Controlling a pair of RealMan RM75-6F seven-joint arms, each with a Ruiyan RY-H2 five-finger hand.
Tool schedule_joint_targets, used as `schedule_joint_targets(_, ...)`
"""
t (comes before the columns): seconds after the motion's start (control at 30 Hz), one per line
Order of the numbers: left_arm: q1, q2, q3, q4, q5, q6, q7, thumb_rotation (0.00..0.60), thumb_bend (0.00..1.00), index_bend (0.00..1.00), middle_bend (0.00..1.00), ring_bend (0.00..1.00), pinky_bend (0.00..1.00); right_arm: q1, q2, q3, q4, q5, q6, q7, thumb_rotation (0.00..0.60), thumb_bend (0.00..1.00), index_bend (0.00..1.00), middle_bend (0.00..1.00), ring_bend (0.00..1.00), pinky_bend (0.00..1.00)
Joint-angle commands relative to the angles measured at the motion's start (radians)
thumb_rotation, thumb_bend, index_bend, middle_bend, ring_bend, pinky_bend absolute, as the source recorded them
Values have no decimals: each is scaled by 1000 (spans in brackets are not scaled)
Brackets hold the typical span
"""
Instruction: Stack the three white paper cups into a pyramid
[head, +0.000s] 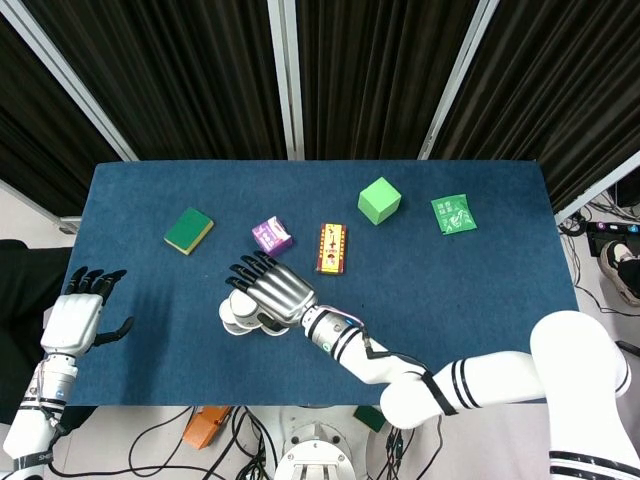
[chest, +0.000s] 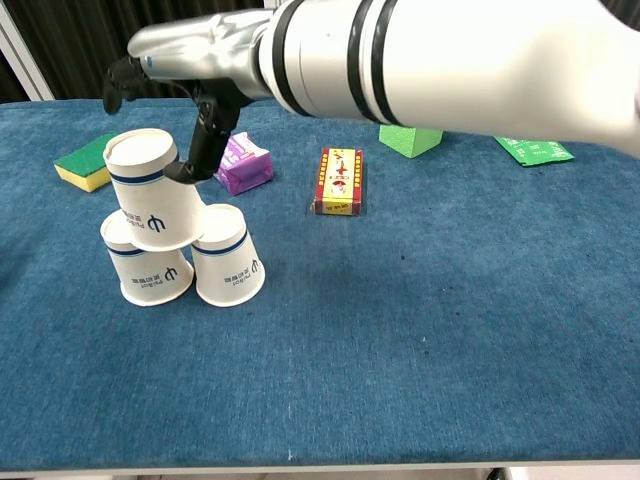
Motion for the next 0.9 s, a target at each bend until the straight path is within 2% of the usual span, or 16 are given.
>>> schedule_joint_targets(0.03, 2, 3, -4, 4, -1, 5, -5, 498, 305, 135, 218, 127, 0, -38, 59, -13, -62, -51, 64, -1, 600, 551, 152, 142, 0, 86)
schedule_joint_targets(0.1, 4, 5, -8, 8, -2, 9, -14, 498, 305, 135, 218, 127, 0, -81, 109, -38, -107, -99, 125, -9, 600, 551, 131, 141, 0, 86)
schedule_joint_targets(0.17, 6, 5, -14, 17, -2, 16, -27, 497, 305, 135, 218, 127, 0, -149, 175, -85, -157, -167, 210, -19, 600, 535, 109, 141, 0, 86)
schedule_joint_targets(0.33, 14, 3, -25, 50, 14, 46, -66, 498, 278, 136, 219, 127, 0, -353, 327, -226, -227, -346, 406, 22, 600, 276, 41, 129, 0, 85)
schedule_joint_targets(0.4, 18, 2, -26, 62, 25, 57, -82, 499, 272, 136, 218, 127, 0, -431, 370, -278, -228, -420, 471, 61, 600, 227, 17, 106, 0, 82)
schedule_joint_targets(0.53, 29, -9, -25, 94, 62, 92, -129, 529, 271, 135, 208, 121, 0, -606, 441, -384, -187, -572, 603, 189, 600, 217, 0, 67, 0, 63)
schedule_joint_targets(0.7, 43, -3, 1, 107, 109, 112, -141, 563, 271, 135, 206, 114, 0, -805, 467, -477, -78, -668, 726, 348, 600, 217, 0, 31, 0, 19)
schedule_joint_targets(0.77, 50, -1, 12, 111, 128, 122, -152, 598, 270, 135, 206, 110, 0, -863, 465, -493, -40, -680, 755, 408, 600, 217, 0, 24, 0, 6)
schedule_joint_targets(0.9, 76, -9, 23, 120, 147, 164, -147, 600, 263, 135, 206, 109, 0, -953, 461, -502, 25, -701, 788, 491, 600, 217, 0, 23, 0, 0)
